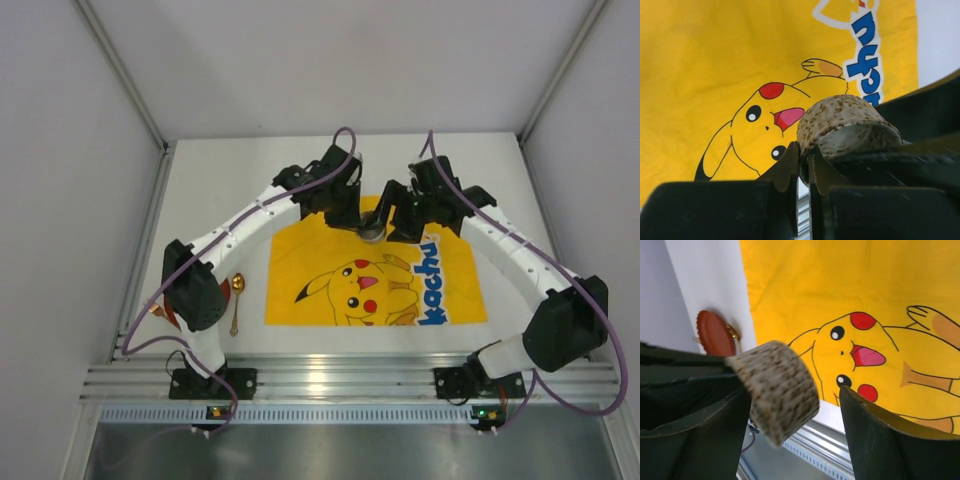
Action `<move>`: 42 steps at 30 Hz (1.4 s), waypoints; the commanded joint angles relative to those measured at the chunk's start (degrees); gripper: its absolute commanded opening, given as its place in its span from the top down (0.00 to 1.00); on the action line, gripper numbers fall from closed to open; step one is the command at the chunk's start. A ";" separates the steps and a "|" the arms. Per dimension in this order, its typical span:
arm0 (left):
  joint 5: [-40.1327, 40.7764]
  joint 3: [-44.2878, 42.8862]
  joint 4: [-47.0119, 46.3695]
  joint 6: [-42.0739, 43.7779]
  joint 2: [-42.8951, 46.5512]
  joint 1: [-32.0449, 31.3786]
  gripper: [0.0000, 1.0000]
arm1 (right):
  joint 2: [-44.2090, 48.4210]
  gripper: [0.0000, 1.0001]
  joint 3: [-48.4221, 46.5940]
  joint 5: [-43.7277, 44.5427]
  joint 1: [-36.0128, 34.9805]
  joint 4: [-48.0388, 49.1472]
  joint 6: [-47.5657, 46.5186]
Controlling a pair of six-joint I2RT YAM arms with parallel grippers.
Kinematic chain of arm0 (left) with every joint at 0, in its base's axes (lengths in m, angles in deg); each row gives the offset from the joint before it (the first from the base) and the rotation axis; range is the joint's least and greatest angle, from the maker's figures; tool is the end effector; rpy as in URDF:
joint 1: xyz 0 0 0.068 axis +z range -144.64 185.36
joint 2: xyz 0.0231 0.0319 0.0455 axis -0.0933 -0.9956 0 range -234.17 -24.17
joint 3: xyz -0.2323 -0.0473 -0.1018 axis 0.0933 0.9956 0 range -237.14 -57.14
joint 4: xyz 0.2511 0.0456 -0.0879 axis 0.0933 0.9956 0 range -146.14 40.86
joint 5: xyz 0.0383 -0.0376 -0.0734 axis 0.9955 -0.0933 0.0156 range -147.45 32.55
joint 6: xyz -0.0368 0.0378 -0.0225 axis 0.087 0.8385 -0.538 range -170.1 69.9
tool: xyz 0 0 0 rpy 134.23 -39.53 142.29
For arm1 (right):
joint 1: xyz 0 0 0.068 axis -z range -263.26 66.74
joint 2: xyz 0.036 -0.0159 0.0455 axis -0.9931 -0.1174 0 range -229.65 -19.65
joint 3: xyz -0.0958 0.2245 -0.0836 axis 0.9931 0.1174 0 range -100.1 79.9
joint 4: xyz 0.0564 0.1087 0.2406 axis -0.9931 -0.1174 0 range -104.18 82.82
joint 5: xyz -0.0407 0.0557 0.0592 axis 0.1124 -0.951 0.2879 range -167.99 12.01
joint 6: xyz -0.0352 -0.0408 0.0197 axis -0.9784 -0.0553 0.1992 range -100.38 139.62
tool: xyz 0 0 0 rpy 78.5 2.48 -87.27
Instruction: Set the dinner table for one person
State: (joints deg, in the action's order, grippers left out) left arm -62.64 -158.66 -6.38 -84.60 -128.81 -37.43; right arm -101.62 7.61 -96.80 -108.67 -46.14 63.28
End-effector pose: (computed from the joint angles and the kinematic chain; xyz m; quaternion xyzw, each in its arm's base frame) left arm 0.2976 -0.2803 0.3089 0.0827 0.9435 -0.2321 0.2216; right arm 0.2836 0.1492 0.2917 0.0894 0.9205 0.3234 0.2004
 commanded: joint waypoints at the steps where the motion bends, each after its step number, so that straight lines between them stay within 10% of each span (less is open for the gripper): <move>1: -0.25 -3.78 1.22 -2.32 -0.21 -1.16 1.00 | 0.85 0.31 1.01 4.12 -0.69 -1.46 0.73; 5: -2.45 -5.01 0.96 -3.20 0.14 -1.69 1.00 | 0.76 0.51 0.93 7.55 -0.69 -3.48 -0.06; 9: -2.37 -5.01 0.34 -2.86 0.67 -3.09 0.83 | 0.15 0.99 -0.04 11.24 -0.70 -5.68 -0.77; 13: 0.17 -5.80 1.65 -1.89 1.10 -3.01 0.41 | -0.73 1.00 -1.00 12.83 -0.61 -6.39 -1.38; 15: 3.94 -5.36 2.53 -1.10 1.98 -3.01 0.02 | -1.34 1.00 -1.36 13.44 -0.17 -6.83 -1.73; 30: 8.70 20.03 2.45 -1.36 21.39 7.63 0.02 | -20.12 1.00 -12.25 11.69 20.39 -7.62 -7.27; 42: 12.49 24.33 10.53 -1.10 28.43 13.08 0.02 | -40.18 1.00 -24.03 10.54 24.97 -4.99 -0.33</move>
State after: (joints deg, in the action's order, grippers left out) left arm -51.54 -136.19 0.66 -86.00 -104.62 -25.19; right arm -140.59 -12.74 -86.46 -85.28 -53.18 60.57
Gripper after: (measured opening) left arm 0.985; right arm 0.362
